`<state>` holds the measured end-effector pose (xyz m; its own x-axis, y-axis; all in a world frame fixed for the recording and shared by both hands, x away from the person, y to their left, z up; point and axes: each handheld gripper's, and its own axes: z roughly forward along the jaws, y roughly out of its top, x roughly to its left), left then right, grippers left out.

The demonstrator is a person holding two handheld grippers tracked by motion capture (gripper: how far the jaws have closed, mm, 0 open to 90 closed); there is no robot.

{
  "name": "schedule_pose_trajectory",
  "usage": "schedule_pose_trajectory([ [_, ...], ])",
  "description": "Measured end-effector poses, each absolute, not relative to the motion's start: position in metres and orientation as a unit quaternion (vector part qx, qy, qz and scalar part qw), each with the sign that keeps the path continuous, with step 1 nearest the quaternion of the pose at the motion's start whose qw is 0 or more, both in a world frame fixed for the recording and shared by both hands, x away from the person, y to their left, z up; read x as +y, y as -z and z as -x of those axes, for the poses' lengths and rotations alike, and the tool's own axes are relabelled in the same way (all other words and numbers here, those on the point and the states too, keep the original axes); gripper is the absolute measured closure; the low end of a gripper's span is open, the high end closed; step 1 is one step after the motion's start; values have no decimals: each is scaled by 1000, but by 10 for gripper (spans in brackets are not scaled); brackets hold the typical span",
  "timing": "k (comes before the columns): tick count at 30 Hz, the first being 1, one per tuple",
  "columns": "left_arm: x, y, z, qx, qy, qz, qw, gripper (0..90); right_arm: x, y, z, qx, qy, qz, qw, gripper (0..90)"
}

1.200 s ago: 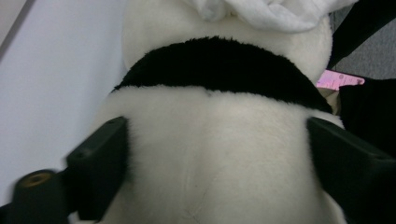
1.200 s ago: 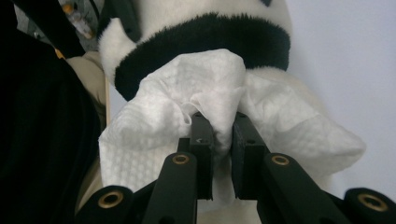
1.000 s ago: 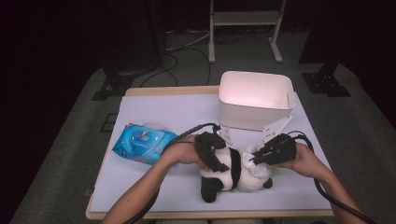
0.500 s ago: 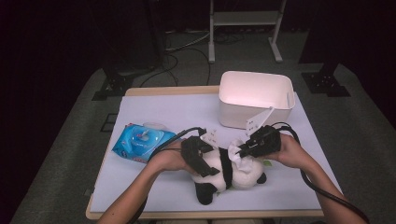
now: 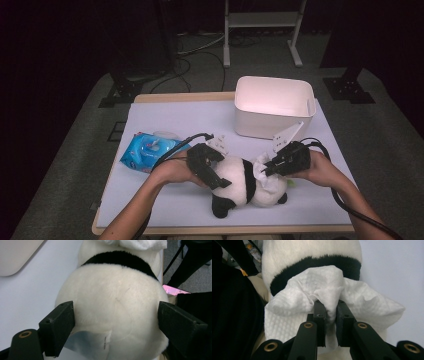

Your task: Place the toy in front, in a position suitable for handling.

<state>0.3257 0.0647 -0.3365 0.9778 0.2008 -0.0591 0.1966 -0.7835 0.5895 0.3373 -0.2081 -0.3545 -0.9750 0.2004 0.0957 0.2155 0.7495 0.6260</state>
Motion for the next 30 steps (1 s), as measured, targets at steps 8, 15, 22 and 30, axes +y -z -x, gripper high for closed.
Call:
schedule_pose_trajectory([
  [8,66,354,-323,110,0,-944,310,235,-206,351,-335,-939,326,104,-2,797],
  [15,61,360,-321,112,-13,-941,319,246,-199,346,-342,-946,309,99,-12,795],
  [22,44,362,-320,93,-40,-941,322,268,-226,350,-339,-938,321,128,-12,796],
  [30,29,361,-323,79,-41,-944,318,268,-264,355,-335,-933,317,167,-19,796],
])
